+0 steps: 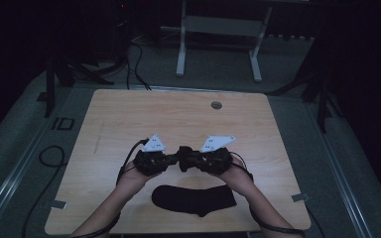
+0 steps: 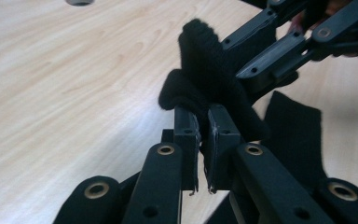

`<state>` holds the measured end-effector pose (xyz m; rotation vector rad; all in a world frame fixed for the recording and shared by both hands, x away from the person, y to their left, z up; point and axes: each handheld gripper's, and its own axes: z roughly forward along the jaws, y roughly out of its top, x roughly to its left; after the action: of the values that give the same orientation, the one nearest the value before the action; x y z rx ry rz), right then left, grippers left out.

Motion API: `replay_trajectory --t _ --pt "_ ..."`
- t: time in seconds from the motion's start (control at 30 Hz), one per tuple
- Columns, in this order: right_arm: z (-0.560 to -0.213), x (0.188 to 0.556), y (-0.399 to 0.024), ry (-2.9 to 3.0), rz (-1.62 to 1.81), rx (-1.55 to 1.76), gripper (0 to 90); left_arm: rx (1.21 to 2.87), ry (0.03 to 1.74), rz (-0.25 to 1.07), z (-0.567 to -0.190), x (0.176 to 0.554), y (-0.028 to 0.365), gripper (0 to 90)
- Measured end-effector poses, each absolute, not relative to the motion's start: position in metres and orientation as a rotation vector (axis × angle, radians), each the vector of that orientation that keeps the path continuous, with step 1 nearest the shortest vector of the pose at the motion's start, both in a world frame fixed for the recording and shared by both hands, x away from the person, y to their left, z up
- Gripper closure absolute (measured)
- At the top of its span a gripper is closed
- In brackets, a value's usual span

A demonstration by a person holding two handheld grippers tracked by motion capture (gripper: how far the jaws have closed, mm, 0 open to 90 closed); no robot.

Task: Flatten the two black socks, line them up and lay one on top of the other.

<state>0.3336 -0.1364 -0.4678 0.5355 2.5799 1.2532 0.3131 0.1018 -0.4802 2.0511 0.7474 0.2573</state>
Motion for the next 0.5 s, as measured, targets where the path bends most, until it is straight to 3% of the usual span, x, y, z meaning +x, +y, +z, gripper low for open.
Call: replay_trajectory --t 0.5 --pt "-0.460 0.330 -0.149 2.559 1.326 0.535 77.3 2.071 0.770 0.369 -0.468 0.310 0.100 86.6"
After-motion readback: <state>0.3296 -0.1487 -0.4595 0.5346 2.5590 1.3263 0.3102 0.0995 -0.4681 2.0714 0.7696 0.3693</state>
